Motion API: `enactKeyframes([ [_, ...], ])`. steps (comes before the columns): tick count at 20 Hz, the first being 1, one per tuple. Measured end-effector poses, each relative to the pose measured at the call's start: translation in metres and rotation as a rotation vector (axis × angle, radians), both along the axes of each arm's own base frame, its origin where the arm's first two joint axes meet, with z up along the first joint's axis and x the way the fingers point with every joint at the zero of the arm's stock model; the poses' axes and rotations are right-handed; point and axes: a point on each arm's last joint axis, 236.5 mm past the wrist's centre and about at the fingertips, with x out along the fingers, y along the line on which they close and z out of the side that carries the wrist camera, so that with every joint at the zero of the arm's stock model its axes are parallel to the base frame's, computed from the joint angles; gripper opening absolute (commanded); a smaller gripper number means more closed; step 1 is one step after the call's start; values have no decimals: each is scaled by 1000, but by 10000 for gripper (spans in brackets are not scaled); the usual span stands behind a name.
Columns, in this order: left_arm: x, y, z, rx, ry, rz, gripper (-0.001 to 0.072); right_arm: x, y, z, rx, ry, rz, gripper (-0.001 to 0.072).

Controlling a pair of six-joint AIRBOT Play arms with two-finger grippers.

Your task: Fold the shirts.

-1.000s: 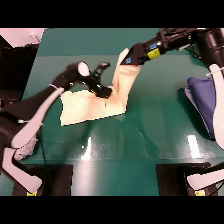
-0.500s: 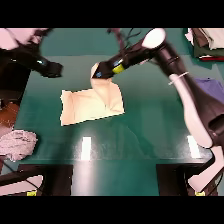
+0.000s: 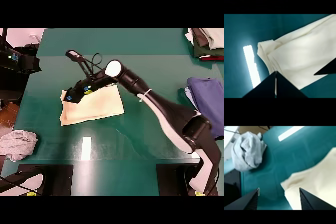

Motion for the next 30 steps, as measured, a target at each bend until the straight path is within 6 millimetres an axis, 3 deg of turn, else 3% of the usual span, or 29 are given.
enactKeyframes([
  [3,-2,1,0,1,3,2,25,15,-63,-27,-143,46,-43,562],
  [5,-2,0,1,-1,1,0,25,30,-117,-49,-222,123,-122,573],
  [6,-1,0,1,-2,-1,1,25,38,-143,-59,-248,162,-172,665],
  [7,0,0,2,-4,-5,1,25,46,-167,-68,-265,207,-229,707],
  [9,2,-3,3,-16,-16,-2,25,55,-215,-95,-299,318,-328,697],
  [12,6,-9,3,-47,-29,-7,25,55,-248,-126,-276,489,-423,696],
  [15,7,-14,-5,-70,-21,-9,25,54,-246,-151,-236,605,-467,696],
  [18,6,-17,-11,-83,-6,-12,25,55,-219,-162,-171,660,-483,648],
  [20,6,-17,-13,-84,-1,-11,25,61,-199,-165,-150,640,-485,560],
  [21,5,-17,-14,-85,2,-12,25,63,-189,-166,-145,626,-478,552],
  [22,5,-17,-15,-86,3,-12,25,65,-178,-165,-140,611,-467,460],
  [24,5,-18,-15,-88,5,-12,25,66,-160,-166,-143,573,-442,113],
  [25,5,-18,-16,-88,6,-13,25,67,-151,-164,-140,550,-425,35],
  [28,4,-18,-16,-88,12,-14,25,67,-128,-150,-107,491,-372,18],
  [30,3,-18,-17,-88,16,-15,25,70,-123,-139,-89,461,-347,18],
])
